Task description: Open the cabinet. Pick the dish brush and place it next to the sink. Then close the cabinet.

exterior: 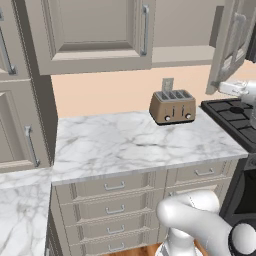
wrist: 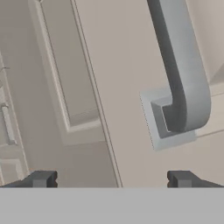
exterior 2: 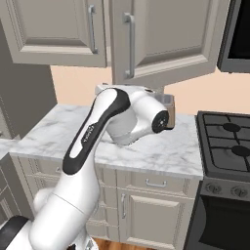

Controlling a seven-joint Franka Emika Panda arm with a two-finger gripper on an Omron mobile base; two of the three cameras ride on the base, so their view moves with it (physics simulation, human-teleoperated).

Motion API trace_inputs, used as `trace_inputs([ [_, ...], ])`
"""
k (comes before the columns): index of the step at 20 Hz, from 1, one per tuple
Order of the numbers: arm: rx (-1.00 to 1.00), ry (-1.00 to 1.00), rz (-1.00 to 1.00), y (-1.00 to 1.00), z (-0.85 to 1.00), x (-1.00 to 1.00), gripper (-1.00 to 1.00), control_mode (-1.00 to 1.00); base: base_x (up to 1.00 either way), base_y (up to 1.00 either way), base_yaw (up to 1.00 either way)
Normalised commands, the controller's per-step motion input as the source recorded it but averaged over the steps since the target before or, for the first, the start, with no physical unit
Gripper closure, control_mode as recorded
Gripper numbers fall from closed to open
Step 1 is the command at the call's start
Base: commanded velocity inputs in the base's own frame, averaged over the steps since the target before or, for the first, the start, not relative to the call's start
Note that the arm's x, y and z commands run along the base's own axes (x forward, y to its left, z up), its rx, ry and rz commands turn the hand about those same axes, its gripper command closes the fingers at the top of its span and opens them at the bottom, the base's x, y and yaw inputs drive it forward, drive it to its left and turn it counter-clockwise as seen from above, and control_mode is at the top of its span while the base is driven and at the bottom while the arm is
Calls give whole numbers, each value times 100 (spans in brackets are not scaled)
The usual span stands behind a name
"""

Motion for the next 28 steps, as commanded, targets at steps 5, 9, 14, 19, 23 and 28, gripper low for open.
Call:
trace_inputs([
  [5, 0, 0, -12, 23, 15, 34, -100, -100, 0, 0, 0],
  [9, 0, 0, -7, 12, 21, 38, -100, -100, 0, 0, 0],
  [14, 0, 0, -4, 3, 19, 43, -100, -100, 0, 0, 0],
  [19, 0, 0, -1, 1, 13, 47, -100, -100, 0, 0, 0],
  [23, 0, 0, -2, 4, 3, 50, -100, -100, 0, 0, 0],
  [28, 0, 3, -5, 16, 0, 60, -100, -100, 0, 0, 0],
])
